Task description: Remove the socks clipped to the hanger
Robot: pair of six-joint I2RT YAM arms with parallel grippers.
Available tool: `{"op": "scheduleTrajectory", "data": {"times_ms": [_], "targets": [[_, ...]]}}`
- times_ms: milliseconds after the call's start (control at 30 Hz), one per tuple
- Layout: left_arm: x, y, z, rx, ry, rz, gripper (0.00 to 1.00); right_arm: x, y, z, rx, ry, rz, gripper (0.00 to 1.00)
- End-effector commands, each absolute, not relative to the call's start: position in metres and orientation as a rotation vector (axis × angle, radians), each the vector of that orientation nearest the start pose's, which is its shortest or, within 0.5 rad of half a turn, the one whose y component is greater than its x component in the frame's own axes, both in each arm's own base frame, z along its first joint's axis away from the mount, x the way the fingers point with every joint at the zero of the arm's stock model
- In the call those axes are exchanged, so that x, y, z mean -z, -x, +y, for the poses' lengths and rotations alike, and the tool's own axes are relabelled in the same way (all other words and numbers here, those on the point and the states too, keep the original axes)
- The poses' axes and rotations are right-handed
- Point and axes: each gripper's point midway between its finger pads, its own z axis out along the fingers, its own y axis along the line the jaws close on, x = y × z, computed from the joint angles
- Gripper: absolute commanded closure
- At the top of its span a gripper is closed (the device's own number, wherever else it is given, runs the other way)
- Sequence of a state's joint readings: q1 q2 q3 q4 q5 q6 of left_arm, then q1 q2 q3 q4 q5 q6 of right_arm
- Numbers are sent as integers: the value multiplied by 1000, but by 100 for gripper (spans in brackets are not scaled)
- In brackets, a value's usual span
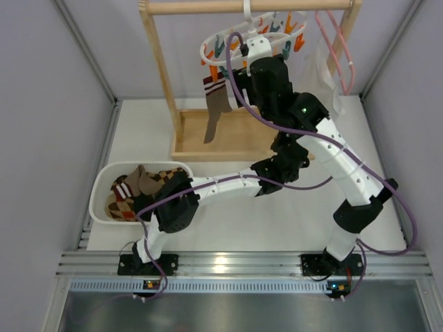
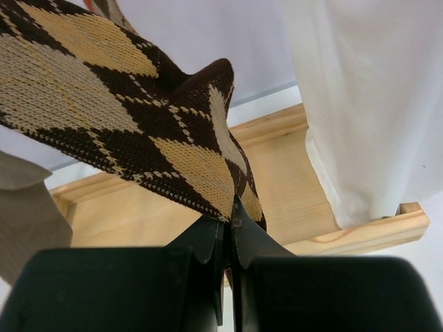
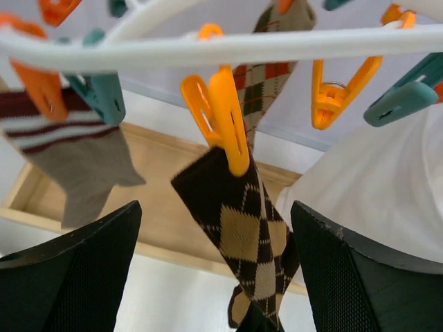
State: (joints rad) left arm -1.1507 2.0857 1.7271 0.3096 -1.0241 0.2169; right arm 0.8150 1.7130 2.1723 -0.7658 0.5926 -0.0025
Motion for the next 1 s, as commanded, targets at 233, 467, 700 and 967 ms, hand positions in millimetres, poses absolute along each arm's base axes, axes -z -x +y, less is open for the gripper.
{"op": "scheduleTrajectory", "data": {"times_ms": [233,467,700,967], "targets": [[-278,-357,-468,-114,-335,1533,100,-479,-414,230,278,272,1634,22],[-280,-356,-468,-100,-330,1533,100,-480,-434,229,316,236,1600,31],[-281,-354,-468,-66,-323,1536,100,-480,-443,233,300,240,1579,35],[-281,-350,-466,-31,-321,1541,100,-483,-443,233,287,230,1546,47]]}}
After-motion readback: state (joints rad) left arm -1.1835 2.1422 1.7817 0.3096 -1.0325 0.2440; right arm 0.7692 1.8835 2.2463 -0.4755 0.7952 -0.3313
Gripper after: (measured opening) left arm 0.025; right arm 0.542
